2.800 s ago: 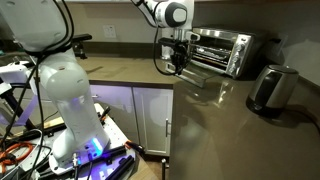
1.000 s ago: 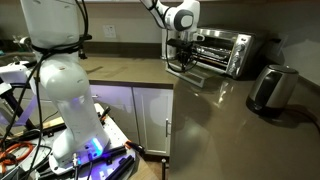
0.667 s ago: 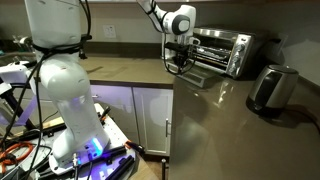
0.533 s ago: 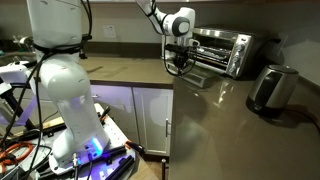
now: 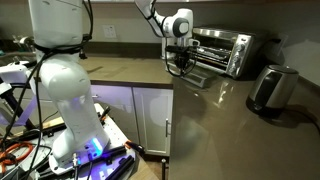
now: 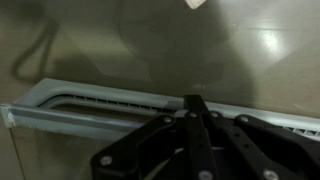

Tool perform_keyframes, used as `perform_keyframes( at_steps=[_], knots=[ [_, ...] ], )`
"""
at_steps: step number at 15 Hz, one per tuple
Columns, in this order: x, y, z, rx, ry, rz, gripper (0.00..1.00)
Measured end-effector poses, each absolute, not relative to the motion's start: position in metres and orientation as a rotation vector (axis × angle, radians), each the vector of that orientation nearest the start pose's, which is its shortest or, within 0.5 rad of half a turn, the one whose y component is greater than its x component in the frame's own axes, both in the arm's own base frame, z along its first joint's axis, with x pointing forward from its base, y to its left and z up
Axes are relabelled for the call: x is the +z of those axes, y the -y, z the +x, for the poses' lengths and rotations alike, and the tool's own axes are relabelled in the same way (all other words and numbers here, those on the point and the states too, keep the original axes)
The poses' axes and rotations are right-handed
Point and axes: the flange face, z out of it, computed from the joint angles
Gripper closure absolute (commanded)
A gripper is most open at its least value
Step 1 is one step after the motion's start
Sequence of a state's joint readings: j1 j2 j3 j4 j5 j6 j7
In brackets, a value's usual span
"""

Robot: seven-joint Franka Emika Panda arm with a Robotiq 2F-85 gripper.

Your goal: Close the open microwave oven.

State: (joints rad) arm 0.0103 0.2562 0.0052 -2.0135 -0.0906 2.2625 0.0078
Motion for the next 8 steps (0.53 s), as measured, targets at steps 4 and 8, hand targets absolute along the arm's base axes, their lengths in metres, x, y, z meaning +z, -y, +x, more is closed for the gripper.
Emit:
perform_keyframes(
  at_steps=[4,8],
  knots=[
    [0.33,-0.005,0.594,0.0,0.072,-3.212,1.0],
    [0.342,0.001,0.593,-0.028,0.052,-3.216,1.0]
  ],
)
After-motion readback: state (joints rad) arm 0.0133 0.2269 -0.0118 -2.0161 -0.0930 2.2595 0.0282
